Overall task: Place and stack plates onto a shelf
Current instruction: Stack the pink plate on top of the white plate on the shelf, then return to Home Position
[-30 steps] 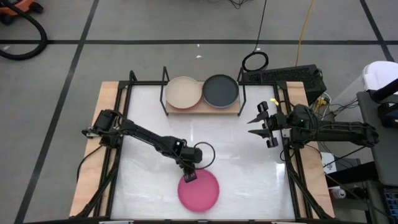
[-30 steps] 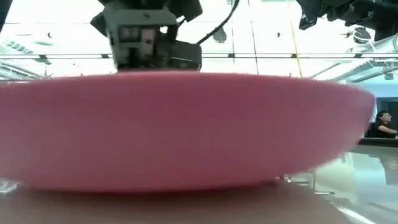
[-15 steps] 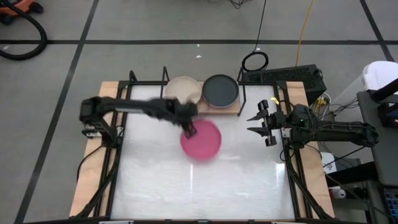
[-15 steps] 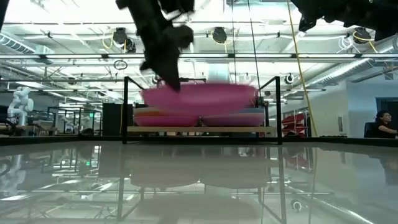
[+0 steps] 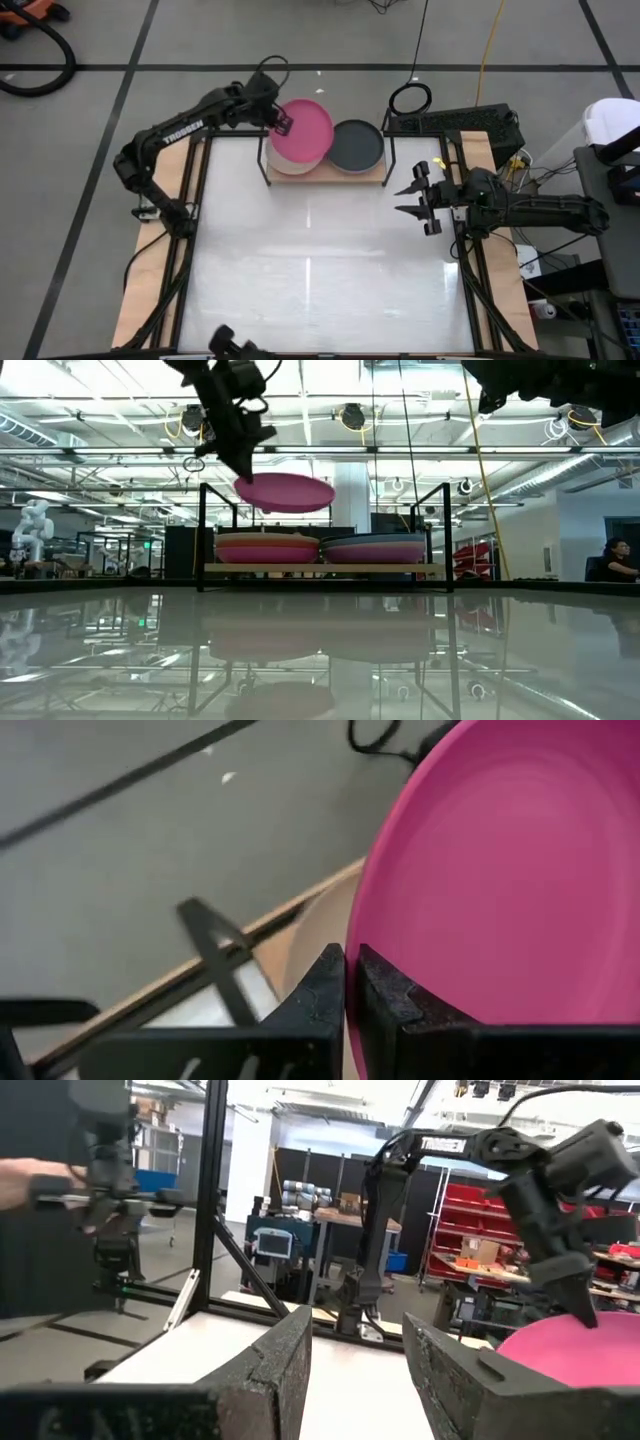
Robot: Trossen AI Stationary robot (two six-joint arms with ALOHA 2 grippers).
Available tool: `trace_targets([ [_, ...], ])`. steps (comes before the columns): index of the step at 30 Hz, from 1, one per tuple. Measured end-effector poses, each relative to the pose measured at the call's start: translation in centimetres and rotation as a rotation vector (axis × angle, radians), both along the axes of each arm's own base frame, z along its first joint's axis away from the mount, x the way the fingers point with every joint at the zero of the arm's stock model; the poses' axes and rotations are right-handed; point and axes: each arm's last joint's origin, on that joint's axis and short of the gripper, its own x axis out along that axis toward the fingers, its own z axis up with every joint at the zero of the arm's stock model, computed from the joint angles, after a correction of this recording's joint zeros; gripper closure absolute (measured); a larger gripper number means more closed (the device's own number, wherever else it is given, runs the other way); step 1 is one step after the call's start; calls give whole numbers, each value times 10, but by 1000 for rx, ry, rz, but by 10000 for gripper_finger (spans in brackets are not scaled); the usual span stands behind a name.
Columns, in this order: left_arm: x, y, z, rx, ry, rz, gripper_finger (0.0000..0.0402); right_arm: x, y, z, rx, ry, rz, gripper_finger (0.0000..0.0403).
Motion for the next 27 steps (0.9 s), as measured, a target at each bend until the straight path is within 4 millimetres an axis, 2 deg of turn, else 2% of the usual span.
trace_targets([
  [4, -11, 18, -11, -62, 28, 64, 392, 1, -1, -2, 0, 20, -26, 264],
  [8, -12, 29, -22, -103, 51, 74, 392, 2, -1, -3, -20, 23, -29, 264],
  [18, 2, 30, -40, -134, 108, -9, 349, 6, -3, -7, -32, 54, -60, 264],
  [27, 2, 25, -37, -120, 126, -65, 293, 8, -4, -9, -32, 72, -83, 264],
])
